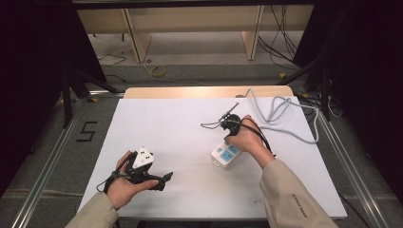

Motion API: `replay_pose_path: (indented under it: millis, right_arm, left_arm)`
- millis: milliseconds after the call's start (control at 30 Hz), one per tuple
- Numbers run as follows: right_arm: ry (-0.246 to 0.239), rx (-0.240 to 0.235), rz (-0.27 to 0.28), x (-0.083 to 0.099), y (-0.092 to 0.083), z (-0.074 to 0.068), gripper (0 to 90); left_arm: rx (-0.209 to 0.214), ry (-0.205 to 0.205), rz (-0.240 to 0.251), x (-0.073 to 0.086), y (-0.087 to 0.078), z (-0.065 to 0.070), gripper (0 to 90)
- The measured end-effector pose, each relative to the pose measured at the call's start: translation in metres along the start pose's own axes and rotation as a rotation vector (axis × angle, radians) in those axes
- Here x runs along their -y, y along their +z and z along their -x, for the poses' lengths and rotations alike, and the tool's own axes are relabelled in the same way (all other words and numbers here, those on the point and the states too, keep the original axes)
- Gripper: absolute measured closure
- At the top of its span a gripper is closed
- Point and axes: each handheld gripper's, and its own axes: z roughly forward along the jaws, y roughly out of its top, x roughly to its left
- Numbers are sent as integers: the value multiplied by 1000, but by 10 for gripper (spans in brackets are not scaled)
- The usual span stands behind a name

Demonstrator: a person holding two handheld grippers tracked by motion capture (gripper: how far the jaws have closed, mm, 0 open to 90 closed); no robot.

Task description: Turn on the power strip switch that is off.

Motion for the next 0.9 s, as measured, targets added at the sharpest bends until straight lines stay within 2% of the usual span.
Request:
replay_pose_path:
  millis: [300, 900]
  right_arm:
    - [1, 8, -8, -1, 0, -1, 900]
    - [14, -7, -26, -3, 1, 1, 900]
  left_arm:
    - [0, 1, -2, 0, 0, 0, 15]
    - [4, 7, -5, 0, 0, 0, 15]
